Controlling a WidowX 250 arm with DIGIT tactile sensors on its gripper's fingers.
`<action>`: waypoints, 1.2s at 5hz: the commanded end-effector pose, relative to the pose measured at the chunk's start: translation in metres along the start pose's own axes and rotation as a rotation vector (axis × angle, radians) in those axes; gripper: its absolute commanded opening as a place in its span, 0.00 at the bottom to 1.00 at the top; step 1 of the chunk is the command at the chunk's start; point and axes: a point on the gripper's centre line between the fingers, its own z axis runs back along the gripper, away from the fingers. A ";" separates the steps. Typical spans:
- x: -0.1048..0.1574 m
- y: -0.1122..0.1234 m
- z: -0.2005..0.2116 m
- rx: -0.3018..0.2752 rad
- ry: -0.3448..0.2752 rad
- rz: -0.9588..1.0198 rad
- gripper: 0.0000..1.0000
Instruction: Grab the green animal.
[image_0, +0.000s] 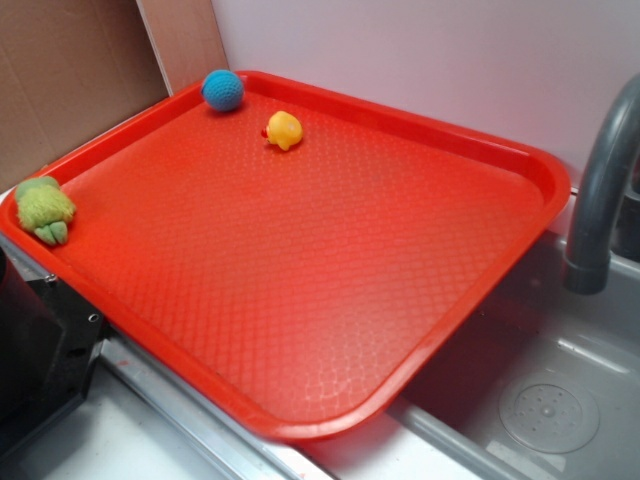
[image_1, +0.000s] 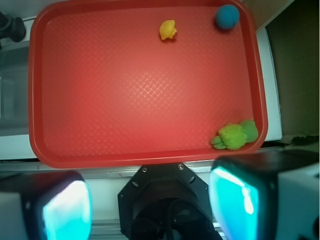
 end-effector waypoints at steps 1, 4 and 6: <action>0.000 0.000 0.000 0.000 0.000 0.000 1.00; 0.000 0.125 -0.118 0.205 -0.049 0.736 1.00; -0.002 0.146 -0.172 0.253 -0.007 0.777 1.00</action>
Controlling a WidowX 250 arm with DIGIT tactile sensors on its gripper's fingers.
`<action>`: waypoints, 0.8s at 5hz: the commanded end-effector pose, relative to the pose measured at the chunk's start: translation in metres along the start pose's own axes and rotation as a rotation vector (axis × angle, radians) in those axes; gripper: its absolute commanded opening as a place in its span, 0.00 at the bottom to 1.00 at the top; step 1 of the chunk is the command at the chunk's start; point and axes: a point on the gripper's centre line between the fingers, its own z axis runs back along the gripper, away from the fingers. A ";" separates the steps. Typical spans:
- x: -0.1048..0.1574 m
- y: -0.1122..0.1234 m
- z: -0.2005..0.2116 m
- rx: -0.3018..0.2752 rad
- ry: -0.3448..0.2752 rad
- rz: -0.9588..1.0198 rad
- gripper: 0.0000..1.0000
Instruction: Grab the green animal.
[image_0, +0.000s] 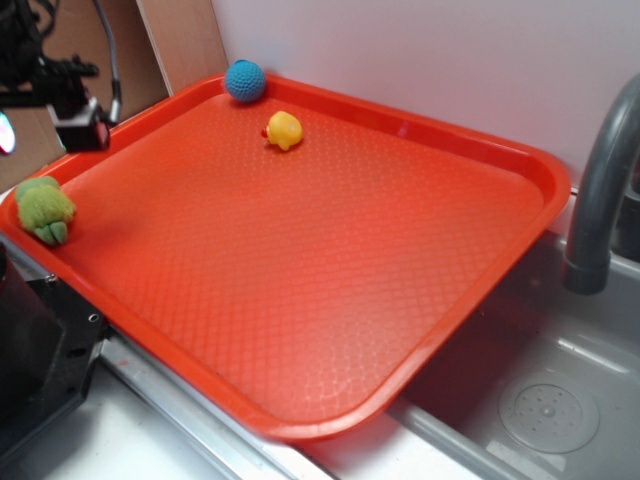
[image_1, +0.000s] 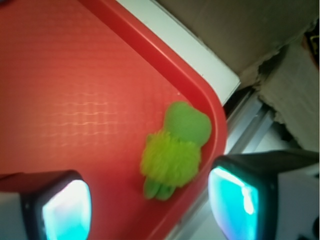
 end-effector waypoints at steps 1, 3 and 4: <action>0.002 0.017 -0.036 0.018 0.052 -0.006 1.00; -0.010 0.034 -0.048 0.111 0.095 -0.002 1.00; -0.008 0.034 -0.049 0.128 0.115 -0.021 1.00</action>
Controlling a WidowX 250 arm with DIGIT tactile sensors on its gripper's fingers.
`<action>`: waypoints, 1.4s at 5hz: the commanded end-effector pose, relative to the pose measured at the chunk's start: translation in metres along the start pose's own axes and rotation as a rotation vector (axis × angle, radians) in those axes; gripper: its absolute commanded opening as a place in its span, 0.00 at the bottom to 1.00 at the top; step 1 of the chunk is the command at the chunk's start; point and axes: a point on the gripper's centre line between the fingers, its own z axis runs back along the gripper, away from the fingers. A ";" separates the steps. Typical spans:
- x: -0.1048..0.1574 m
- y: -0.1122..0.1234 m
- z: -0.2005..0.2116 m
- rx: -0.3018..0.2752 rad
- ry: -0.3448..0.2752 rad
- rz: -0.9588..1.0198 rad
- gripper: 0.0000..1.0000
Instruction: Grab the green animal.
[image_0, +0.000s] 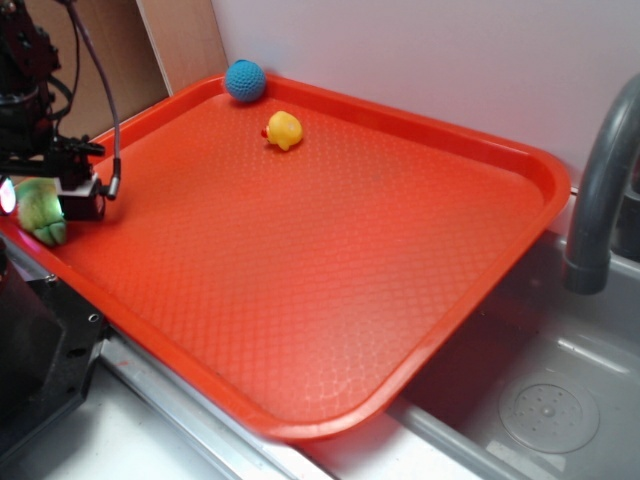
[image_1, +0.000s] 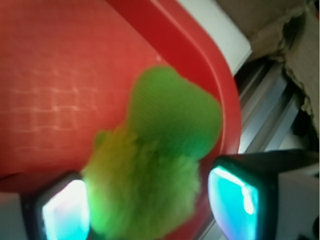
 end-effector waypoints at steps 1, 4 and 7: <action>-0.003 0.009 -0.008 0.016 0.025 -0.019 1.00; -0.019 -0.050 0.051 -0.372 -0.013 -0.509 0.00; -0.048 -0.062 0.191 -0.481 -0.113 -0.787 0.00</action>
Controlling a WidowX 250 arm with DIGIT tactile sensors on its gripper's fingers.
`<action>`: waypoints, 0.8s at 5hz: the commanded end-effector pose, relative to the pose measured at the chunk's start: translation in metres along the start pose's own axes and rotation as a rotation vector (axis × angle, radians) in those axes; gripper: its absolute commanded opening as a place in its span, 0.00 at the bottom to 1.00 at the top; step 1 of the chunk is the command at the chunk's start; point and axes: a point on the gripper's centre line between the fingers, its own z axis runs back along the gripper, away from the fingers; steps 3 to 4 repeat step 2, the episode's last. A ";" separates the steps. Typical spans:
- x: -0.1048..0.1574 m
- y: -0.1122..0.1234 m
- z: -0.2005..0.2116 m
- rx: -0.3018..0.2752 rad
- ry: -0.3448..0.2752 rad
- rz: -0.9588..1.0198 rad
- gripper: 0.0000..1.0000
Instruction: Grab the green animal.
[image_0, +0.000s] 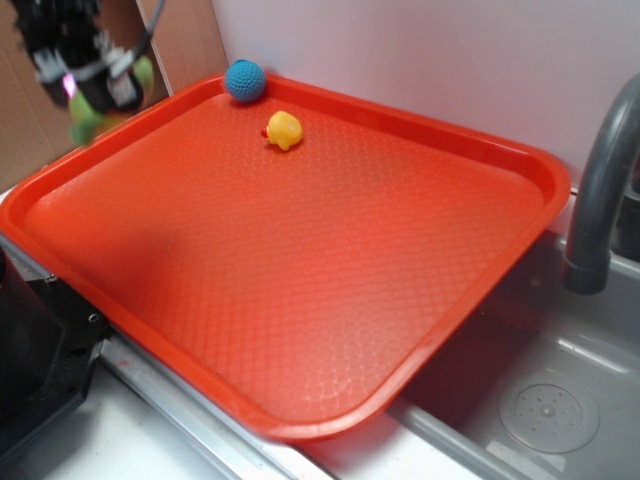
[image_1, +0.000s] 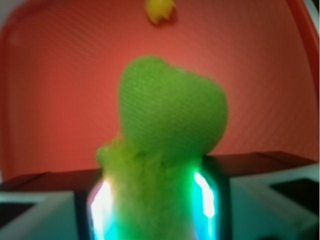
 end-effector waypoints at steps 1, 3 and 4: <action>-0.002 -0.022 0.067 0.126 -0.014 -0.087 0.00; -0.001 -0.019 0.076 0.126 -0.034 -0.085 0.00; -0.001 -0.019 0.076 0.126 -0.034 -0.085 0.00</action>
